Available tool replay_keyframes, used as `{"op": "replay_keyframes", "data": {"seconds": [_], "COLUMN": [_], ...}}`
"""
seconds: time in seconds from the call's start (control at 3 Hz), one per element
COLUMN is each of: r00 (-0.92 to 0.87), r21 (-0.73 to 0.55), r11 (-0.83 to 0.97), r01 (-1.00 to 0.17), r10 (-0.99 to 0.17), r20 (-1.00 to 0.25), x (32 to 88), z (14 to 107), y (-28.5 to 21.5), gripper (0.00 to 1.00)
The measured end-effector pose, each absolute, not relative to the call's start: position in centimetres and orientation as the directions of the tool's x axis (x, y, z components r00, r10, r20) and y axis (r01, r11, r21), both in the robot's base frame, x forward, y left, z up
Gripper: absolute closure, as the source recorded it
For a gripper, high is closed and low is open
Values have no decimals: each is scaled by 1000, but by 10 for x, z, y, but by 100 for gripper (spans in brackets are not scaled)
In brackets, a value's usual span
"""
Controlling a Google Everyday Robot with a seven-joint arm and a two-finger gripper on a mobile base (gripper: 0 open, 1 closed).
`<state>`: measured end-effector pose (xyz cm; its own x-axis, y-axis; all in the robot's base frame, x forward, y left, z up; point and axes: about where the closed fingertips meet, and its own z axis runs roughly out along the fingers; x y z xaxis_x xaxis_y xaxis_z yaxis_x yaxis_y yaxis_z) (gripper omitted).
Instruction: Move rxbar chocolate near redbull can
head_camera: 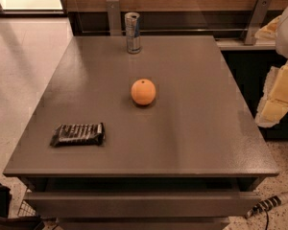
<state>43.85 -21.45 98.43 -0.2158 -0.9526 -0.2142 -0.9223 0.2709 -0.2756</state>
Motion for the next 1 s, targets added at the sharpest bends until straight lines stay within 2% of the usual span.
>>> {"op": "replay_keyframes", "data": {"seconds": [0.67,1.0], "r00": [-209,-168], "r21": [-277,-267], "r11": [270,260], "r01": [-922,-928], "r10": [-950,-931], "r20": [-232,-324], "x": [438,437], "z": [984,973], "y": [-211,-195], "gripper": [0,0]}}
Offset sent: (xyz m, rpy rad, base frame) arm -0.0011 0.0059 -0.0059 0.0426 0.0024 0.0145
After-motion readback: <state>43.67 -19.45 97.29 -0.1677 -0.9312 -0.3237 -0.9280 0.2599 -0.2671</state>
